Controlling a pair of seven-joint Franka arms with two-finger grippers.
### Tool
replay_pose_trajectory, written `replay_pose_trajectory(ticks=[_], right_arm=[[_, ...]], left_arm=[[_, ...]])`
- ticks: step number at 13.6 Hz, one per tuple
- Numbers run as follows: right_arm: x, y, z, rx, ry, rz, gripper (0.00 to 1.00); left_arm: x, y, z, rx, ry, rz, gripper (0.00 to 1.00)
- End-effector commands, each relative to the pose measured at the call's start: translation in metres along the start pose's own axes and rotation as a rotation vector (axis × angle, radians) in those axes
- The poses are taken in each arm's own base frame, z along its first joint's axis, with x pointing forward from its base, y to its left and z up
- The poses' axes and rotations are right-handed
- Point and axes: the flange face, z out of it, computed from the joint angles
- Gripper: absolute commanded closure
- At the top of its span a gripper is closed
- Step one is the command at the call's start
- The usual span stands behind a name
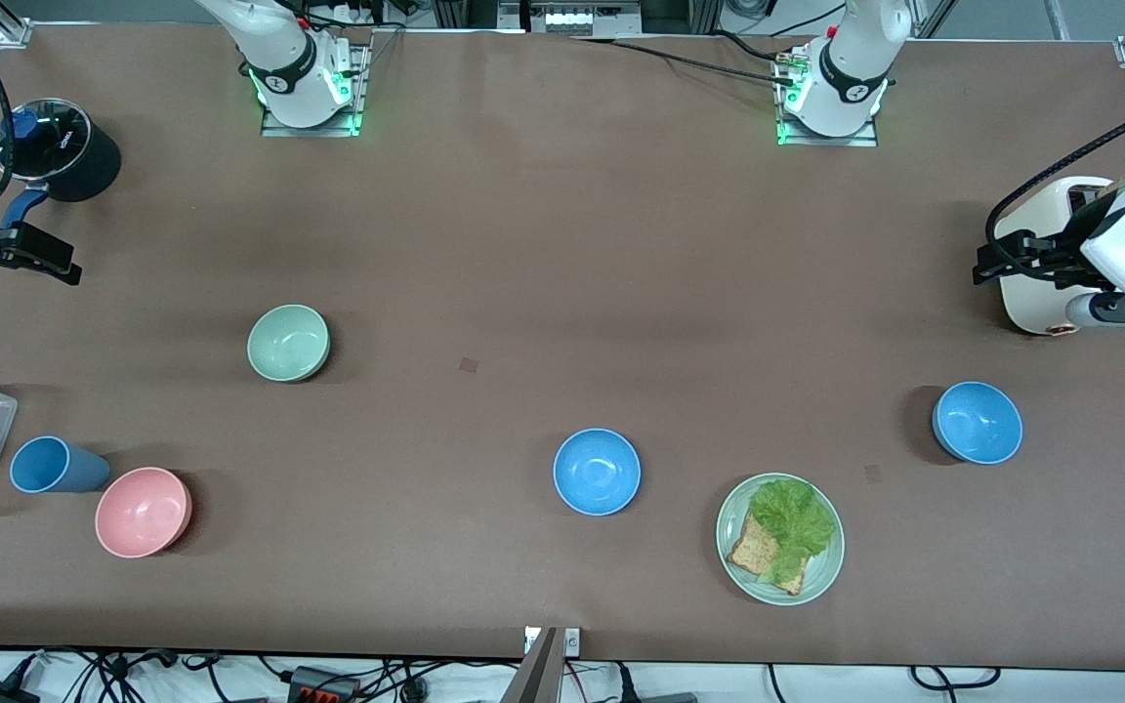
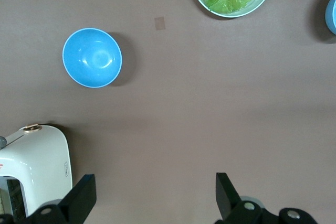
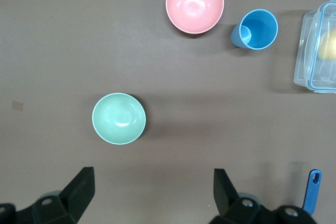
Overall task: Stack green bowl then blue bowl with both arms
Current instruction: 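Reach the right gripper toward the pale green bowl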
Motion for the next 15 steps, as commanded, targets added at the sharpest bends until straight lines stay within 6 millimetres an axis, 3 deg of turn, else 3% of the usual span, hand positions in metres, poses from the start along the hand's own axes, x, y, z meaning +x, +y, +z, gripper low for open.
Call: replay_pose_trajectory(ticks=[1,6,8,10,15], right_arm=[[-0.007,0.002,-0.003,0.002,0.012,-0.004,0.0],[-0.007,0.001,-0.003,0.002,0.014,-0.006,0.0],[-0.004,-0.001,0.007,0.0,-0.005,-0.013,0.0],[0.009,-0.003,0.035,0.001,-0.044,-0.016,0.0],[0.037,-0.013,0.148,0.003,-0.099,-0.035,0.0]], left_arm=[[0.002,0.003,-0.007,-0.023,0.0,0.002,0.0],[0.003,0.003,-0.006,-0.02,-0.003,0.004,0.0],[0.003,0.003,-0.006,-0.02,-0.003,0.004,0.0],[0.002,0.003,-0.007,-0.02,-0.003,0.004,0.0],[0.002,0.006,-0.007,-0.019,-0.003,0.01,0.0]])
